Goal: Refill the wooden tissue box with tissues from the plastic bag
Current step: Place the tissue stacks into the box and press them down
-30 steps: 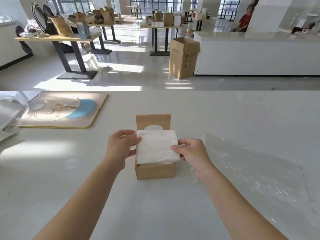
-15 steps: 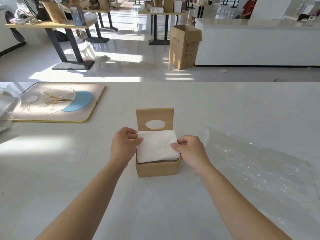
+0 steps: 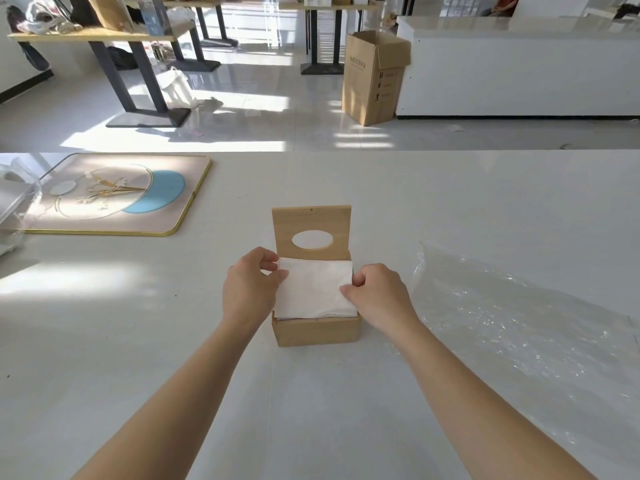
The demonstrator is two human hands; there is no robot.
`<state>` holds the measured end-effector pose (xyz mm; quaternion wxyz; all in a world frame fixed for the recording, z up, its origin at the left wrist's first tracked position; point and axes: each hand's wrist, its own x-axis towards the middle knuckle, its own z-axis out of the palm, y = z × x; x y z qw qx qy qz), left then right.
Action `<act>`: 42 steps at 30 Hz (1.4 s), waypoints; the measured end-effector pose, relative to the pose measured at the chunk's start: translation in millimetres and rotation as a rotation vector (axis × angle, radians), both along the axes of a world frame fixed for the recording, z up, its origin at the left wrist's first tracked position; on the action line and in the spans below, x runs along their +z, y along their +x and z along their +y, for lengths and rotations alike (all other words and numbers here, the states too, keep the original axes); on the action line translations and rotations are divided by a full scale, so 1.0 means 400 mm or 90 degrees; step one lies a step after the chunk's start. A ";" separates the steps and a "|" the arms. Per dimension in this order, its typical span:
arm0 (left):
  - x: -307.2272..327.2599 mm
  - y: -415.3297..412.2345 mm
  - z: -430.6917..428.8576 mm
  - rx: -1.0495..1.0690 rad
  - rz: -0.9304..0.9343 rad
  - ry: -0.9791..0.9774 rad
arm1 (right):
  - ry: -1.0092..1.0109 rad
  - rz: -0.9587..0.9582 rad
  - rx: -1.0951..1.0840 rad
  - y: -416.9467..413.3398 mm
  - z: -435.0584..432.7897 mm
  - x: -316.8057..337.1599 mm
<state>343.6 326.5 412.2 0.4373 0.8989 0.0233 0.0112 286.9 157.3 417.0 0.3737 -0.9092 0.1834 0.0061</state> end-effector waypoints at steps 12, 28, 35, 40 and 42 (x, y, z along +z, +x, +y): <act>-0.006 -0.016 -0.010 -0.045 -0.022 0.132 | -0.177 0.082 0.074 0.028 0.013 0.014; -0.008 -0.059 0.017 -0.371 -0.194 0.410 | -0.276 -0.042 0.095 0.007 0.023 -0.023; -0.015 -0.050 0.010 -0.386 -0.152 0.478 | -0.348 -0.193 0.160 0.002 0.018 -0.031; -0.001 -0.051 0.005 -0.368 -0.189 0.545 | -0.427 -0.309 0.321 -0.004 -0.002 -0.005; 0.000 -0.048 0.004 -0.364 -0.164 0.568 | -0.439 -0.325 0.369 0.000 -0.010 0.002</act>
